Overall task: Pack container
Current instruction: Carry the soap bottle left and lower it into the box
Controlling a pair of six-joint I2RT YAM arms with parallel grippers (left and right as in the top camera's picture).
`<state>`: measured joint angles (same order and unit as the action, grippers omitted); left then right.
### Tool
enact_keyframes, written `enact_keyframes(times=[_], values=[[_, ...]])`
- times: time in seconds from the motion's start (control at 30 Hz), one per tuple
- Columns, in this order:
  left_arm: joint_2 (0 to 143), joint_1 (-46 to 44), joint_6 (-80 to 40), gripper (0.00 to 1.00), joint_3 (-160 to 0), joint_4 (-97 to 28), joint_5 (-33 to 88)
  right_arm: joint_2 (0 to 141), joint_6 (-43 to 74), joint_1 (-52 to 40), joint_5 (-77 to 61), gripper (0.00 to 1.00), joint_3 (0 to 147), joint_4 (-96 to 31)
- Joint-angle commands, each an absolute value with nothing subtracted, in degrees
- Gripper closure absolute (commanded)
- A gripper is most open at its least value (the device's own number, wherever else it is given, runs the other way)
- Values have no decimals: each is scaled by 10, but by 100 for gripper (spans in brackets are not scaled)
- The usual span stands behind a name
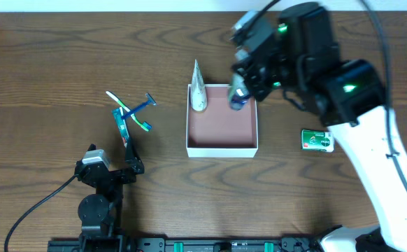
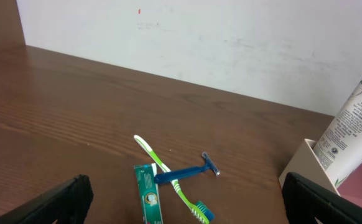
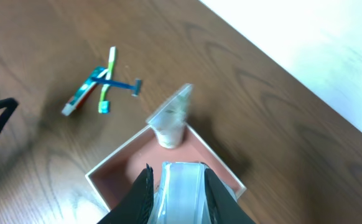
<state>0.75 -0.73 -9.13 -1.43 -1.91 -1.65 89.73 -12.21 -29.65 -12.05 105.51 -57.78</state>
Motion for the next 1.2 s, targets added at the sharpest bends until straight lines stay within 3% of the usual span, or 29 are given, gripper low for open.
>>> enact_keyframes(times=[0.0,0.53,1.17], values=[[7,-4,-86,2,-2,-40,-21,905,-139,-319,-125,98,1029,-540],[7,-4,-86,2,-2,-40,-21,907,-118,-300,-189,98,837,-326],[7,-4,-86,2,-2,-40,-21,939,-118,-299,-199,94,789,-248]])
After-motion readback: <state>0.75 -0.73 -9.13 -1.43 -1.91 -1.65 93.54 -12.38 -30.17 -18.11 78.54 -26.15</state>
